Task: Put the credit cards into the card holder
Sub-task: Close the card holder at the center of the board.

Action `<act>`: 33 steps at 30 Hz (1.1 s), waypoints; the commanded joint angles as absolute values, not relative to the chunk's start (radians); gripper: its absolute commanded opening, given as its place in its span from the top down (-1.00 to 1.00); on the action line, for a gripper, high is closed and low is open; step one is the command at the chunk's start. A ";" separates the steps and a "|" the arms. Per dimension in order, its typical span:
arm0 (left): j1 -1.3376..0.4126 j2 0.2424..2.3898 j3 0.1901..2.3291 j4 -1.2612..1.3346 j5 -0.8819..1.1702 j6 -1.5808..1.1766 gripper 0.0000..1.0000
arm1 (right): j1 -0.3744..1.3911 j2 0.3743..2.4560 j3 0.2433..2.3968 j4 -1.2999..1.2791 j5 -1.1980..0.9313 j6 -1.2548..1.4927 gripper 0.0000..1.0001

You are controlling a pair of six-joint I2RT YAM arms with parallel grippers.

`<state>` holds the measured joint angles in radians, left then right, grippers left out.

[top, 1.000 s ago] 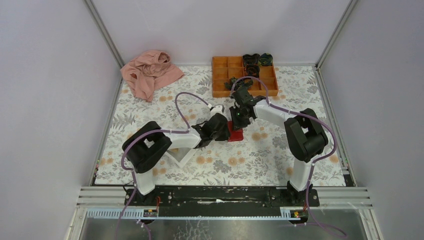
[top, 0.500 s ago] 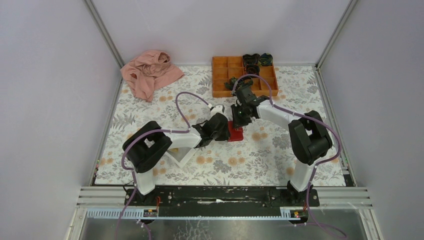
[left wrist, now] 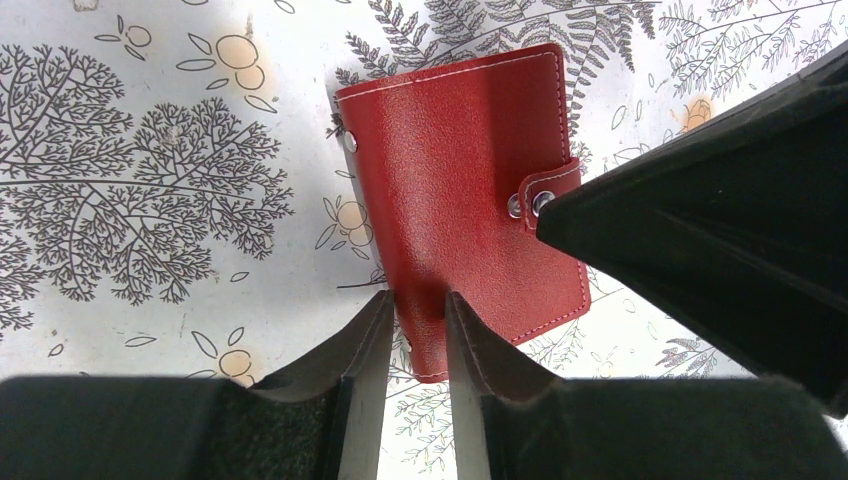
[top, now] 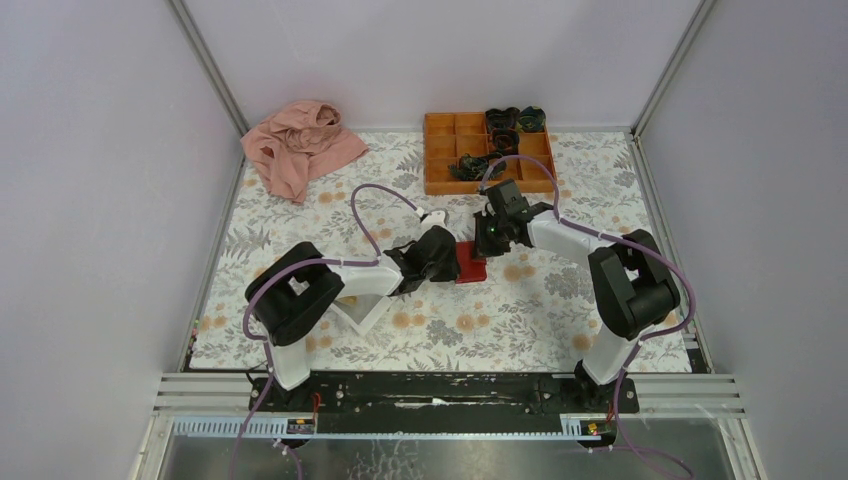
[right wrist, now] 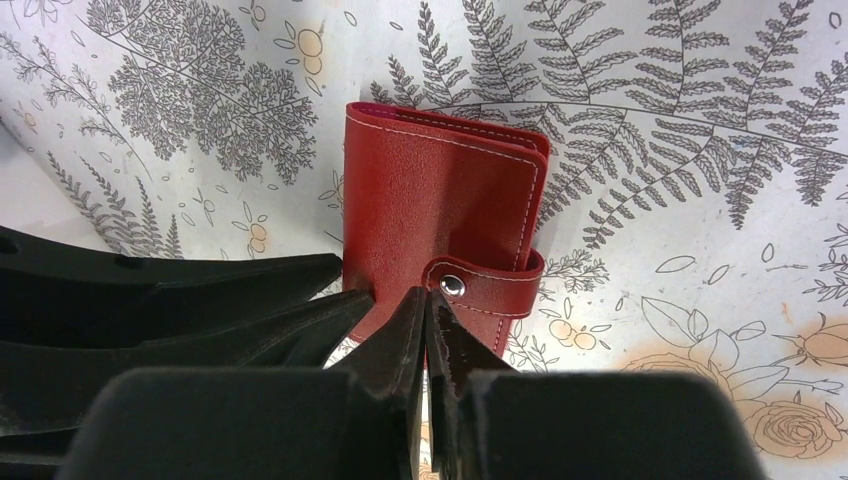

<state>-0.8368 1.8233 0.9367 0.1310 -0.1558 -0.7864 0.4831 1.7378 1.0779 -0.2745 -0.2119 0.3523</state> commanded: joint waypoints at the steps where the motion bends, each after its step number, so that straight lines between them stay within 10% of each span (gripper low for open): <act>1: -0.835 1.837 0.944 0.100 -0.171 -0.787 0.36 | 0.480 1.696 1.093 -0.252 -0.209 0.356 0.83; 33: -0.839 1.854 0.960 0.104 -0.157 -0.781 0.37 | 0.479 1.725 1.087 -0.269 -0.148 0.368 0.87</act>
<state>-0.8368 1.8256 0.9382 0.1291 -0.1555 -0.7914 0.4831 1.7363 1.0779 -0.2787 -0.1410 0.3569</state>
